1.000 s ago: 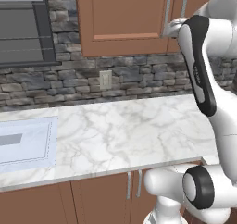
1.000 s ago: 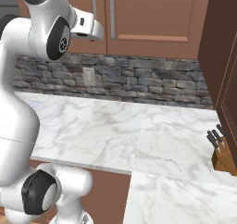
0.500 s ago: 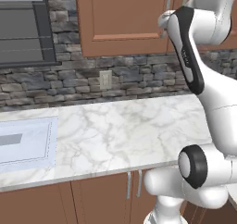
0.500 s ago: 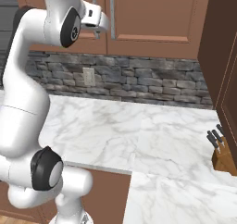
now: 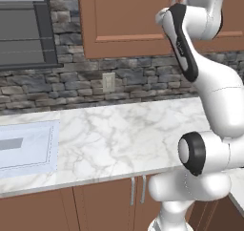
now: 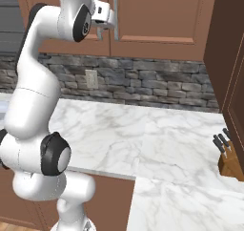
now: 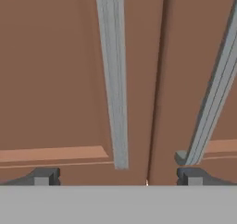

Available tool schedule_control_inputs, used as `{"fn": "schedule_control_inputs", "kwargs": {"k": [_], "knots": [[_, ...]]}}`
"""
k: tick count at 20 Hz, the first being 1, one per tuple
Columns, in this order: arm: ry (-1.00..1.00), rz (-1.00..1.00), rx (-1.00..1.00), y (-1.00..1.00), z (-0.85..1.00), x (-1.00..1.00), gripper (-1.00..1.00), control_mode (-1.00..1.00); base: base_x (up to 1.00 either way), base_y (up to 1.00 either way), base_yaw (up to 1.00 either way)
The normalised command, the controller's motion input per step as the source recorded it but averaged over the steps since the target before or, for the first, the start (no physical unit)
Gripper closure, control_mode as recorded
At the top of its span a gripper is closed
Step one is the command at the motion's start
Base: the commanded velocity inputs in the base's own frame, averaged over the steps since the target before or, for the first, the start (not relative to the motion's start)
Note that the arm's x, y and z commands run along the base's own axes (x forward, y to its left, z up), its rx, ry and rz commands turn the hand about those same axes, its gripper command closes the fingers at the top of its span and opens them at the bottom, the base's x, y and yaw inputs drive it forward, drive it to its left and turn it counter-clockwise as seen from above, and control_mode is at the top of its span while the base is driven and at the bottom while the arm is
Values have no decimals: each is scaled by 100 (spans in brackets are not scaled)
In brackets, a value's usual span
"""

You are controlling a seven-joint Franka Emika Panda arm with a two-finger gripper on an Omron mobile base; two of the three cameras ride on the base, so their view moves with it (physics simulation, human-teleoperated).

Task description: Move the bowls from the cabinet to the plates on the dining table.

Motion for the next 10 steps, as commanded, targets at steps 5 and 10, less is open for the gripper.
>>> {"fn": "schedule_control_inputs", "kwargs": {"k": [5, 10], "knots": [[0, 0, 0, 0, 0, 65, -100, -100, 0, 0, 0], [-1, 0, 0, -4, 0, 59, -100, -100, 0, 0, 0]]}}
